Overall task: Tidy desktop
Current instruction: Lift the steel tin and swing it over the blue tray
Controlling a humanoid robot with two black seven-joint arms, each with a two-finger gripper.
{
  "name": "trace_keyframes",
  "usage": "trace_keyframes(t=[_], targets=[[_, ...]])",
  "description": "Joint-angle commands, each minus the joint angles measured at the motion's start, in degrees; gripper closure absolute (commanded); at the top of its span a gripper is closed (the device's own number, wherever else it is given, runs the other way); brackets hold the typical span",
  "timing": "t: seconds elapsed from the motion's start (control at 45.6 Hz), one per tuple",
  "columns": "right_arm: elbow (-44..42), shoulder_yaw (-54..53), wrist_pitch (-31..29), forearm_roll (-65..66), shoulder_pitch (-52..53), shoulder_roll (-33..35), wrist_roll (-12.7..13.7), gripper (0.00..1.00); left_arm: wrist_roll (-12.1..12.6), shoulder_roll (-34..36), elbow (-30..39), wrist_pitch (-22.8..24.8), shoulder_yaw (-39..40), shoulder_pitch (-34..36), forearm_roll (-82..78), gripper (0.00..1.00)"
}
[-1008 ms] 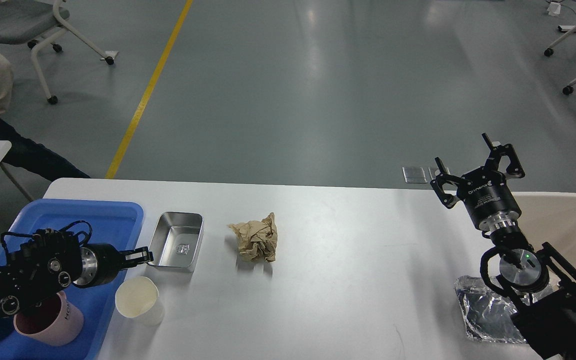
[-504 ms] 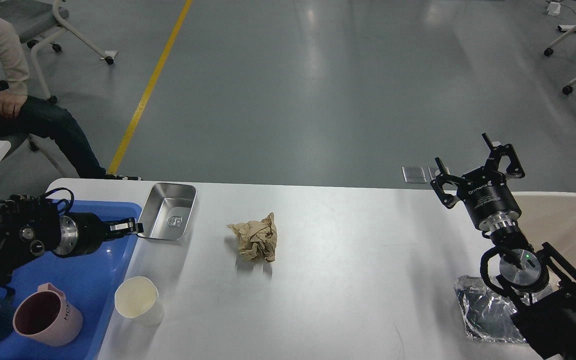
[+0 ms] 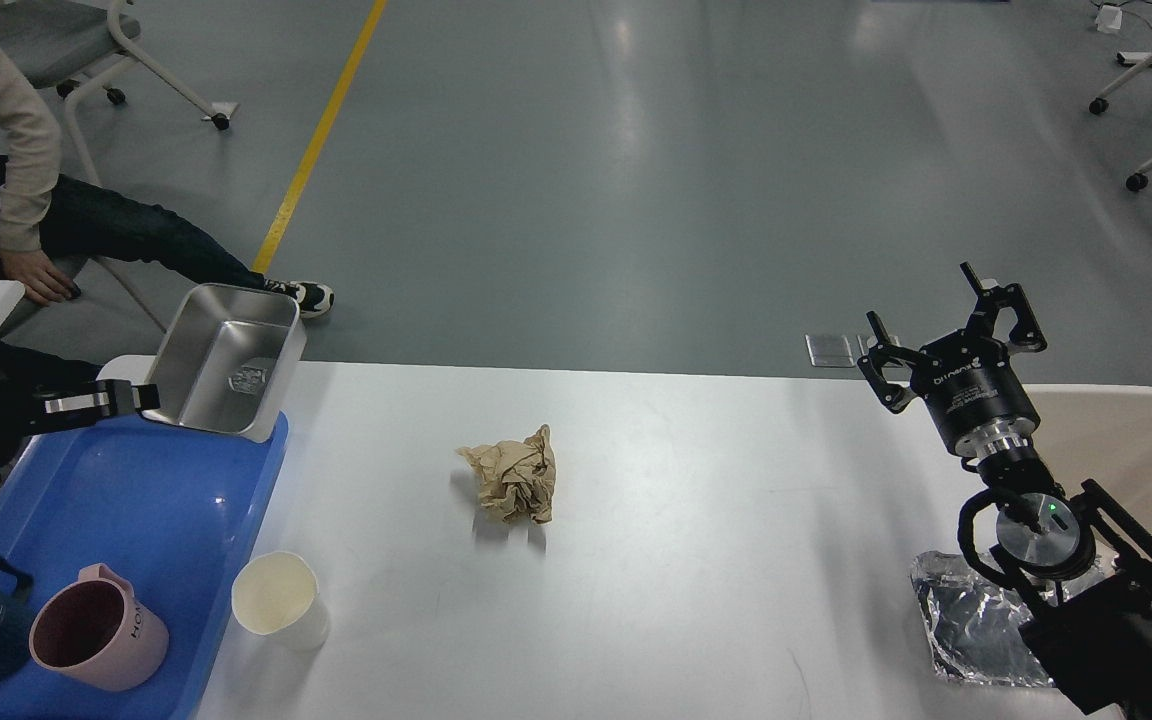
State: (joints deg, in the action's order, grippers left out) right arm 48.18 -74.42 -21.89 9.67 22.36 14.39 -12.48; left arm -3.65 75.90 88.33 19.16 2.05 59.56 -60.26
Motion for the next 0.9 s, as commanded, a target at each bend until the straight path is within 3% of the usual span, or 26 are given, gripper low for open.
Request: trace_keyframes(t=[0.0,0.307,0.876], targets=[[0.07,0.06,0.10,0.00,-0.04,-0.15,0.00,0.00,-0.30,5.04,0.88,0.79,0.15,0.64,-0.12,1.00],[0.07,0.06,0.10,0.00,-0.21,0.02,0.00,0.00,-1.09,8.83,-0.26,0.71,-0.56,-0.15,-0.21,1.00],[0.07,0.06,-0.08,0.00,-0.39,0.02,0.00,0.00,-1.18,-2.60,-19.51,0.36,-0.38,-6.74,0.85,0.99]])
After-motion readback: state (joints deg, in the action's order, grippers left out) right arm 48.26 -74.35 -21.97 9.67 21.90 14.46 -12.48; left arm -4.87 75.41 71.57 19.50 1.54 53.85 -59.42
